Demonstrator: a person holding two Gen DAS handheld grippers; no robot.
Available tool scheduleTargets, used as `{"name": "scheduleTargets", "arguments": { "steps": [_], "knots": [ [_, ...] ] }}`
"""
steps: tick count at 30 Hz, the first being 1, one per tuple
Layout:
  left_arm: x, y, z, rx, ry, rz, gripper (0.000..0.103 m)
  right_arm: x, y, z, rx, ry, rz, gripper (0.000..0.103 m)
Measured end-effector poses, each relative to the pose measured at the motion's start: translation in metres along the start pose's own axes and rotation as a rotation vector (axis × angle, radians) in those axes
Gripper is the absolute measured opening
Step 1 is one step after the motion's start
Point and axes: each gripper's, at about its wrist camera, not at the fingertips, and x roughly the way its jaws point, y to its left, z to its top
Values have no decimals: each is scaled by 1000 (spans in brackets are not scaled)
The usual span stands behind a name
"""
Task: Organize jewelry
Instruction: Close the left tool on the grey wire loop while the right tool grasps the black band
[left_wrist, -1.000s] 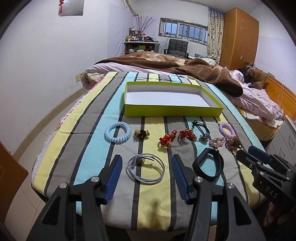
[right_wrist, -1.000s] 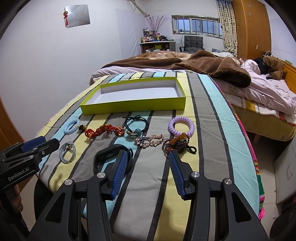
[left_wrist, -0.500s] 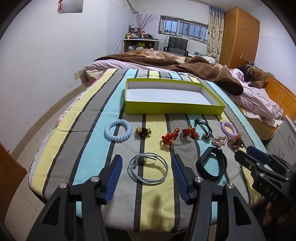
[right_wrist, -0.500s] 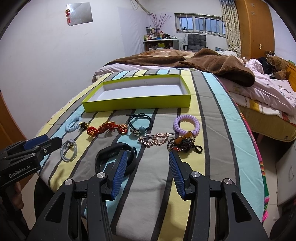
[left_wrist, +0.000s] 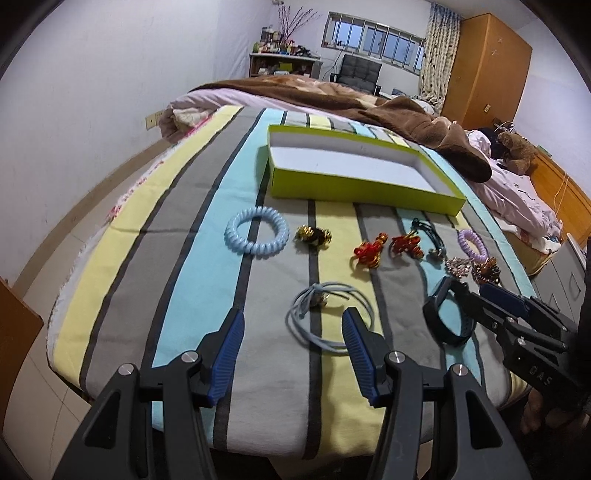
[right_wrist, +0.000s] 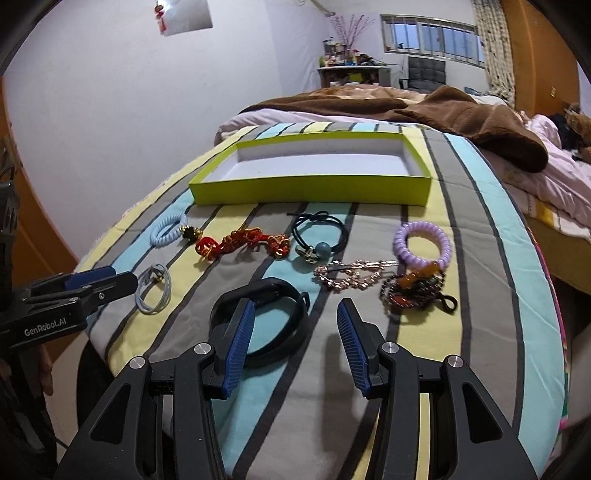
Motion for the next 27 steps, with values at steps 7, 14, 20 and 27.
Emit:
{"name": "scheduleTargets", "arguments": {
  "steps": [7,14,20,27],
  "knots": [
    [8,5,-1,15,20,-5,57,16,2,7,-23,46,-19,25],
    [19,5,7,59,32,7,57,23,2,7,-33,66,-24,14],
    [28,-4,13,137,41,28,57,23,-1,7,-24,65,-8,12],
    [32,-14,18,185,56,26,48,23,-3,7,-16,58,4,12]
  ]
}}
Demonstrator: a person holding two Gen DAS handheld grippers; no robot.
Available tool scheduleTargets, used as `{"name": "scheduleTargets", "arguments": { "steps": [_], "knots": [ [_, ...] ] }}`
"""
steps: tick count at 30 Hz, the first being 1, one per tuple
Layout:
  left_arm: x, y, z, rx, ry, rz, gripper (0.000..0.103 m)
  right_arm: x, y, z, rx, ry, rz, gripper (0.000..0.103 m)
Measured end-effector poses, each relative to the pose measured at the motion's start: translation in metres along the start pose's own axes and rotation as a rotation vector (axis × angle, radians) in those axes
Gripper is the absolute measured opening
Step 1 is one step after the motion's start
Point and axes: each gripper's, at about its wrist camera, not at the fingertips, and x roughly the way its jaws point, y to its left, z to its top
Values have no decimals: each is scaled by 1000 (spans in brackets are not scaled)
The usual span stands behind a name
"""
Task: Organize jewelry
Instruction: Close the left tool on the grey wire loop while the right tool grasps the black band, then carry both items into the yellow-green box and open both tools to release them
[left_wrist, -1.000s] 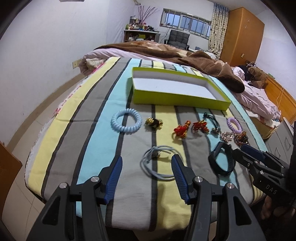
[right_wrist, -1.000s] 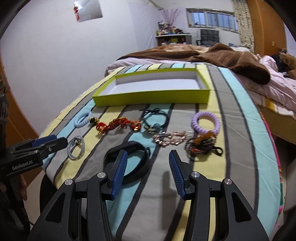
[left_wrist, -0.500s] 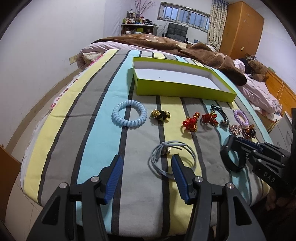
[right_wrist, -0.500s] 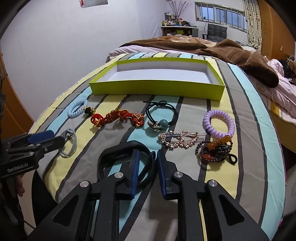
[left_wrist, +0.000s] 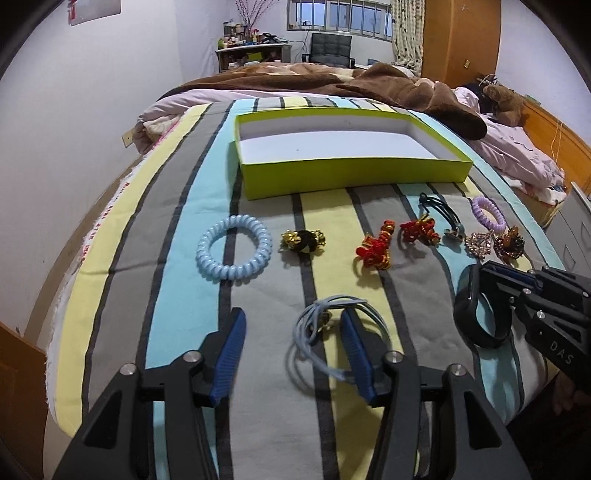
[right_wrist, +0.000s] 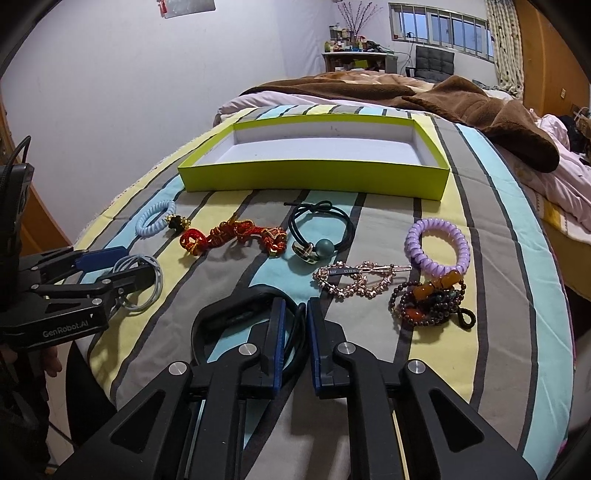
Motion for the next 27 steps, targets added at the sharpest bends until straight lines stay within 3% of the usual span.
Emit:
{"name": "scheduleTargets", "arguments": {
  "steps": [4,8,27],
  "knots": [
    [0,-4,1,18,-5,-12,37,-1,-1,0,8,-2,9,11],
    [0,-5,4,22,-7,-18,19,-2,-2,0,14,-4,14,11],
    [-23,3,24,-49,-82,-65,18,-23,-13,18,49,-78,19,11]
  ]
}}
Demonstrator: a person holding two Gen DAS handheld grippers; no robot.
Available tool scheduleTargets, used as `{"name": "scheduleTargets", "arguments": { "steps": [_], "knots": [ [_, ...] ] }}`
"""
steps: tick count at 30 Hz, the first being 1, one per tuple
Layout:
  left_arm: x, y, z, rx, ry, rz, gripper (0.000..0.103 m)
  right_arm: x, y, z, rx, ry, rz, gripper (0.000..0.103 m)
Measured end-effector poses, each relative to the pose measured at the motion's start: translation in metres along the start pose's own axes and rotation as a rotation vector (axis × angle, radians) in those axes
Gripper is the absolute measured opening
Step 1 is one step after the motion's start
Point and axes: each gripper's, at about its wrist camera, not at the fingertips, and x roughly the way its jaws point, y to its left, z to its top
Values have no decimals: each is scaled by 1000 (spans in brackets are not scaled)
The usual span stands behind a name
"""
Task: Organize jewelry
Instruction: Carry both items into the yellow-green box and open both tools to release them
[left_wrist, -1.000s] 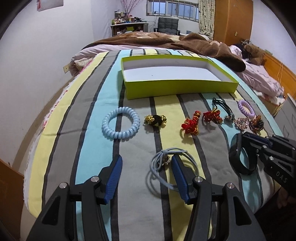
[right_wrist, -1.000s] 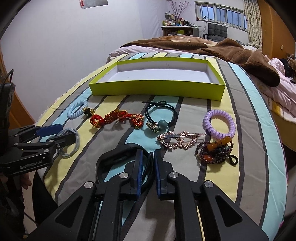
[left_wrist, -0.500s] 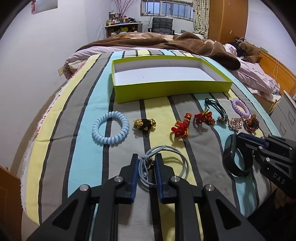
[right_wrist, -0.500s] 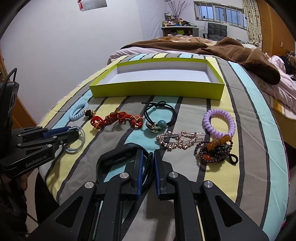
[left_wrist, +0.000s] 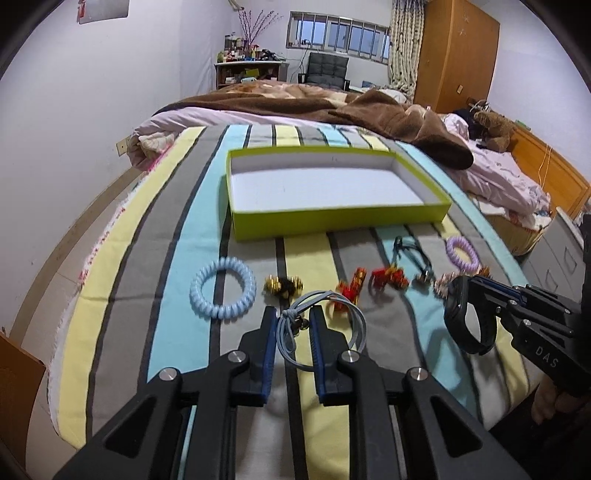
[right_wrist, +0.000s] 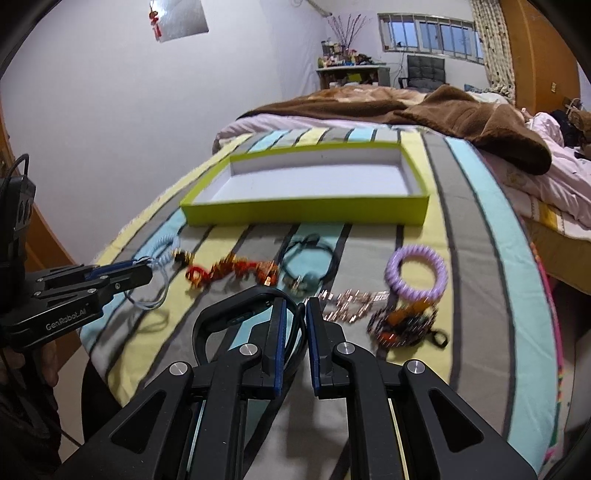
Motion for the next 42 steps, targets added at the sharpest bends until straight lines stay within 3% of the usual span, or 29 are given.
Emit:
{"name": "scheduleTargets", "arguments": {
  "steps": [8,15,22,34,42],
  "knots": [
    [4,7,41,-28,-47,-22,18,-3,-23,44,26,-60,-41,11],
    [30,9,84,-22,-59,-10,18,19,-51,96,41,-69,-90,11],
    [72,20,115,-41,-7,-9,18,58,-75,132,30,-37,-155,11],
    [128,26,142,-46,56,4,18,126,-93,157,10,60,-187,11],
    [150,26,141,-46,105,2,18,145,-96,159,-4,95,-194,11]
  ]
}}
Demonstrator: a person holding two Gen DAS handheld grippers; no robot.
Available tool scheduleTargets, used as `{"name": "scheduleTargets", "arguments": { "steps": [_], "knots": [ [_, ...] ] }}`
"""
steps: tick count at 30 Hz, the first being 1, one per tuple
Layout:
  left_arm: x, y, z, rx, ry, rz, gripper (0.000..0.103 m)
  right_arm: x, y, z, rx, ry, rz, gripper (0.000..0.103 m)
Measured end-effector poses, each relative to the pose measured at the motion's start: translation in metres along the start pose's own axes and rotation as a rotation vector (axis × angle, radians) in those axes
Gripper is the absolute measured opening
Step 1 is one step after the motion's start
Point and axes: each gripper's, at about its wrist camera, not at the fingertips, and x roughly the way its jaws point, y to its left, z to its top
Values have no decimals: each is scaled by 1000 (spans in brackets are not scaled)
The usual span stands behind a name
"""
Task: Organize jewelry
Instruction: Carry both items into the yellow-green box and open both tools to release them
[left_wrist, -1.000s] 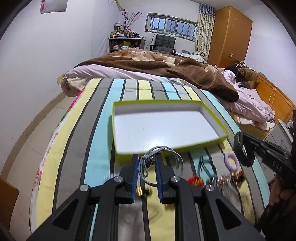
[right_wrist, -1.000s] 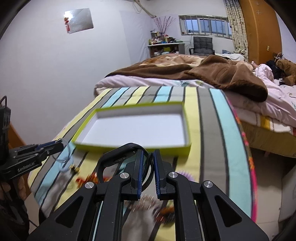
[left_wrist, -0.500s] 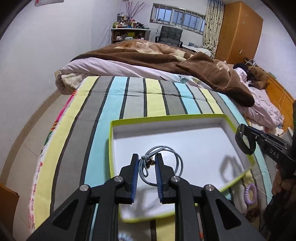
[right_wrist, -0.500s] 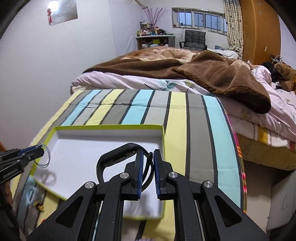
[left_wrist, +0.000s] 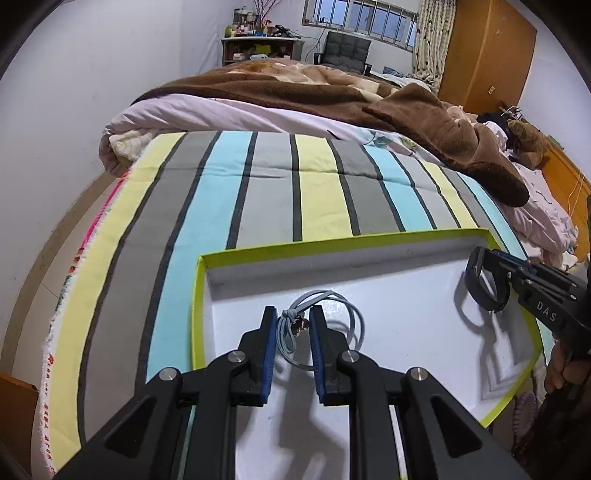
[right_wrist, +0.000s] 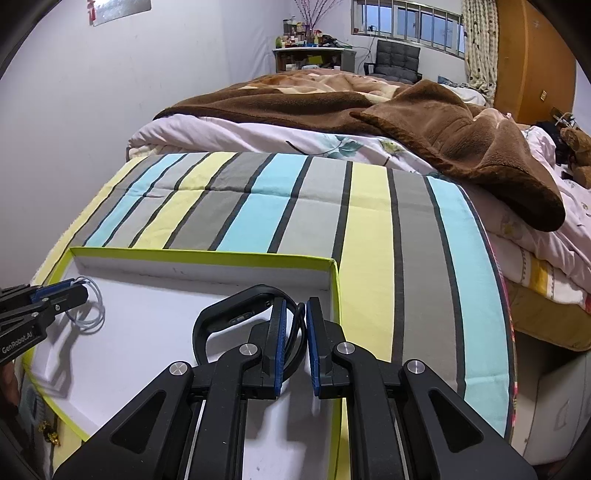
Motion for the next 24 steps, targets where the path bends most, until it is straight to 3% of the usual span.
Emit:
{"name": "scheduleTargets", "arguments": {
  "steps": [10,20,24],
  "knots": [
    [7,4,2,-10,15,-2,19,10,1,1,-5,18,8,12],
    [6,1,1,-12,14,-12,36,11,1,1,-6,20,16,13],
    [1,2,-1,-17,12,-25,37,6,-3,0,21,5,41,16]
  ]
}}
